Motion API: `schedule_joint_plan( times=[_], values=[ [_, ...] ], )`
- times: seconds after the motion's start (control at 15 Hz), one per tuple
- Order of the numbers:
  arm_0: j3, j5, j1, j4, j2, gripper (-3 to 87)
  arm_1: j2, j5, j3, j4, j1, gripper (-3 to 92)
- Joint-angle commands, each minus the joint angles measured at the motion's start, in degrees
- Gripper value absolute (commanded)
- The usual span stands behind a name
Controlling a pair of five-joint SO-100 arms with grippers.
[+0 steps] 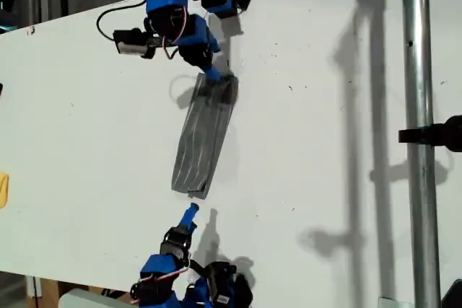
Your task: Grasp corners of a towel and fold twice.
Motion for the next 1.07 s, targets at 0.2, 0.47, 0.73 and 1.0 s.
schedule_joint_plan(
  times=[0.2, 0.47, 0.73, 1.0],
  values=[
    [38.7, -18.6, 15.0, -7.0, 46.1, 8.9, 42.4, 24.2, 34.5, -11.5, -20.8, 27.5],
    [57.3, -18.5, 18.2, -9.1, 61.3, 2.5, 41.8, 28.1, 35.4, -12.3, -20.3, 31.6],
    [57.4, -17.3, 15.7, -7.5, 61.3, -1.6, 42.1, 16.7, 38.8, -18.5, -8.4, 47.5],
    [57.5, -17.7, 15.9, -7.1, 61.3, -1.8, 25.6, 5.1, 38.9, -29.2, 7.6, 46.5]
  ],
)
